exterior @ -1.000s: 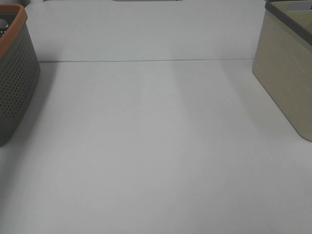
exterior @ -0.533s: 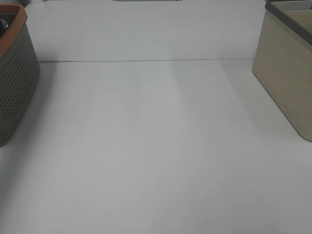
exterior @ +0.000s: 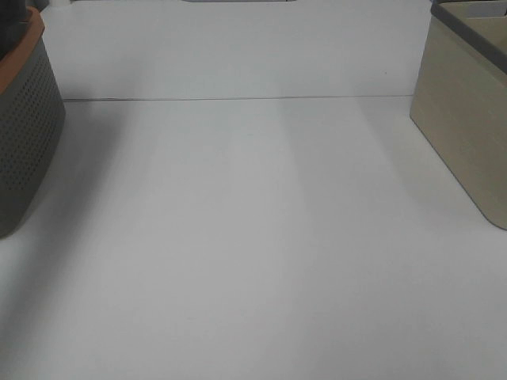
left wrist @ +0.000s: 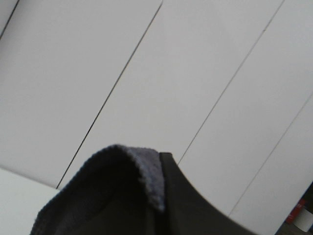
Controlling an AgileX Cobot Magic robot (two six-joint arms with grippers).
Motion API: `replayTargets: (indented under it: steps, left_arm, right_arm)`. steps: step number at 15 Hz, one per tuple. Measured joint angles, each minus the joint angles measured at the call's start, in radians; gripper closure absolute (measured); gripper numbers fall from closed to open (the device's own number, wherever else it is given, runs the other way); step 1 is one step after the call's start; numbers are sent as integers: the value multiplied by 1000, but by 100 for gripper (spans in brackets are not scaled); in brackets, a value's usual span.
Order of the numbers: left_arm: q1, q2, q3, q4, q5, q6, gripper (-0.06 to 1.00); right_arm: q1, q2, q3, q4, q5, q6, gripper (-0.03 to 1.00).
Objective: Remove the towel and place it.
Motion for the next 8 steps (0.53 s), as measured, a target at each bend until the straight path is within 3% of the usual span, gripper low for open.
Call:
replayTargets:
  steps: [8]
  left_arm:
    - [-150, 49, -249, 0, -2, 26, 94]
  right_arm:
    - [0, 0, 0, 0, 0, 0, 27]
